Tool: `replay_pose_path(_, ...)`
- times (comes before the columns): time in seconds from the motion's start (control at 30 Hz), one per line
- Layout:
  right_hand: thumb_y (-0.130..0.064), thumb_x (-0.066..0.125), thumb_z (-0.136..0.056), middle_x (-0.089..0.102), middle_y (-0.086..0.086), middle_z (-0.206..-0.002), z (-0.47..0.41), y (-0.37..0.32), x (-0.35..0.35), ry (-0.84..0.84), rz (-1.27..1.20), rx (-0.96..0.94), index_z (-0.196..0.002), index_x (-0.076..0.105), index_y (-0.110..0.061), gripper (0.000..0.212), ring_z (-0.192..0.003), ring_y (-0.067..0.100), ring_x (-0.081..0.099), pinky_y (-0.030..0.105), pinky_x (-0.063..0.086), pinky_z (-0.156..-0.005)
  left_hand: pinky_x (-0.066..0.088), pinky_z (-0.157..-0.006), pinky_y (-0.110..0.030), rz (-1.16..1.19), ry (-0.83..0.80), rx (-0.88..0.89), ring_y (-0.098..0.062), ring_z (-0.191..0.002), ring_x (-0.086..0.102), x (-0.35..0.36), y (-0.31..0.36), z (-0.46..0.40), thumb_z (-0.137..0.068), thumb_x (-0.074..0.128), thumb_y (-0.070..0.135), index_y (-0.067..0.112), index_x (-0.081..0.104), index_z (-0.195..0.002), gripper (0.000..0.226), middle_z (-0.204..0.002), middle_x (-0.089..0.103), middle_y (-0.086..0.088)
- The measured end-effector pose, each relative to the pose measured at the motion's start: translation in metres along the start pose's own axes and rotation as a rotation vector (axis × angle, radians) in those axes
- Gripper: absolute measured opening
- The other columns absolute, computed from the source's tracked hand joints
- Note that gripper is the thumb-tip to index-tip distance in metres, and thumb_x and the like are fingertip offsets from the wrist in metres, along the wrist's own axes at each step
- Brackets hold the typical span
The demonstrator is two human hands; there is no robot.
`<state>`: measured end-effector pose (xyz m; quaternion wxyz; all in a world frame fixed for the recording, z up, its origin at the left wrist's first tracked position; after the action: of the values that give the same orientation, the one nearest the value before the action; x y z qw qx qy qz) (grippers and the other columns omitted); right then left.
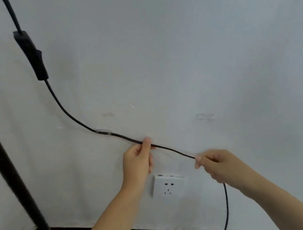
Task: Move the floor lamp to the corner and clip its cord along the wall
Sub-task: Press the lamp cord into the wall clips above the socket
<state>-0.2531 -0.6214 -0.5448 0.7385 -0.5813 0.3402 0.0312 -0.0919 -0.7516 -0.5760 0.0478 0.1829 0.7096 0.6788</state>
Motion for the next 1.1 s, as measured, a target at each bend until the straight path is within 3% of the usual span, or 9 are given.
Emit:
replay_pose_path(0.13, -0.035, 0.064, -0.085, 0.042, -0.013, -0.038, 0.009, -0.034, -0.038, 0.272, 0.228, -0.208, -0.062, 0.068, -0.019, 0.028, -0.035, 0.004, 0.036, 0.009, 0.030, -0.038, 0.026, -0.032, -0.018, 0.073, 0.005, -0.022, -0.007, -0.029, 0.032, 0.014, 0.007, -0.004, -0.091, 0.055, 0.034, 0.010, 0.062, -0.063, 0.037, -0.034, 0.041, 0.008)
replay_pose_path(0.23, -0.035, 0.065, -0.083, 0.050, -0.014, -0.043, 0.008, -0.059, -0.050, 0.427, 0.356, -0.340, -0.063, 0.065, -0.014, 0.029, -0.042, -0.001, 0.045, 0.008, 0.036, -0.046, 0.024, -0.033, -0.017, 0.151, 0.008, -0.039, -0.009, -0.030, 0.030, 0.018, 0.012, -0.006, -0.091, 0.055, 0.035, 0.010, 0.063, -0.064, 0.037, -0.034, 0.039, 0.008)
replay_pose_path(0.43, -0.043, 0.061, -0.085, 0.049, 0.000, -0.052, -0.001, -0.079, -0.054, 0.530, 0.618, -0.356, -0.063, 0.058, -0.009, 0.041, -0.052, 0.017, 0.044, 0.028, 0.032, -0.048, 0.023, -0.032, -0.017, 0.188, 0.027, -0.046, -0.008, -0.029, 0.030, 0.024, 0.020, -0.002, -0.091, 0.055, 0.035, 0.010, 0.063, -0.063, 0.038, -0.034, 0.037, 0.008)
replay_pose_path(0.57, -0.043, 0.064, -0.084, 0.049, -0.002, -0.054, -0.008, -0.091, -0.059, 0.565, 0.693, -0.357, -0.054, 0.045, -0.019, 0.043, -0.057, 0.020, 0.049, 0.026, 0.031, -0.046, 0.022, -0.035, -0.018, 0.212, 0.028, -0.060, -0.010, -0.030, 0.029, 0.024, 0.023, -0.001, -0.091, 0.055, 0.035, 0.009, 0.063, -0.067, 0.036, -0.035, 0.037, 0.008)
replay_pose_path(0.7, -0.039, 0.065, -0.084, 0.050, -0.004, -0.049, -0.008, -0.078, -0.074, 0.523, 0.546, -0.359, -0.056, 0.056, -0.017, 0.037, -0.048, 0.011, 0.047, 0.026, 0.036, -0.045, 0.023, -0.034, -0.019, 0.254, 0.025, -0.067, -0.010, -0.031, 0.029, 0.024, 0.025, -0.001, -0.090, 0.056, 0.036, 0.011, 0.065, -0.068, 0.035, -0.037, 0.037, 0.008)
replay_pose_path(0.83, -0.027, 0.058, -0.091, 0.058, -0.007, -0.045, -0.002, -0.033, -0.074, 0.374, 0.070, -0.230, -0.065, 0.069, -0.019, 0.030, -0.033, 0.005, 0.050, 0.013, 0.042, -0.039, 0.023, -0.035, -0.019, 0.264, 0.020, -0.065, -0.009, -0.031, 0.031, 0.022, 0.024, -0.004, -0.089, 0.056, 0.038, 0.013, 0.066, -0.068, 0.034, -0.037, 0.038, 0.008)
replay_pose_path(0.97, -0.021, 0.047, -0.099, 0.060, -0.005, -0.048, -0.004, -0.001, -0.043, 0.252, -0.310, -0.149, -0.074, 0.070, -0.014, 0.034, -0.039, 0.009, 0.056, 0.022, 0.051, -0.049, 0.023, -0.034, -0.017, 0.270, 0.029, -0.065, -0.009, -0.031, 0.032, 0.024, 0.023, -0.007, -0.089, 0.056, 0.039, 0.015, 0.065, -0.067, 0.034, -0.037, 0.039, 0.009)
replay_pose_path(1.1, -0.024, 0.037, -0.102, 0.065, -0.002, -0.058, 0.007, 0.035, -0.004, 0.095, -0.339, -0.103, -0.085, 0.068, -0.010, 0.038, -0.056, 0.010, 0.065, 0.018, 0.058, -0.062, 0.025, -0.034, -0.017, 0.196, 0.001, 0.011, -0.009, -0.032, 0.032, 0.028, 0.018, 0.001, -0.089, 0.056, 0.038, 0.018, 0.066, -0.065, 0.033, -0.038, 0.039, 0.009)
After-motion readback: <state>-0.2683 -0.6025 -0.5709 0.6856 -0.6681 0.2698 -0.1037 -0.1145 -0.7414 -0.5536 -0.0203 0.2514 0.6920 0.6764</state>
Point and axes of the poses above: each hand's wrist, its own z-axis away from the middle knuckle, its own x-axis out of the palm, y = z × x, the point moved 1 cm from there along -z, towards the middle knuckle
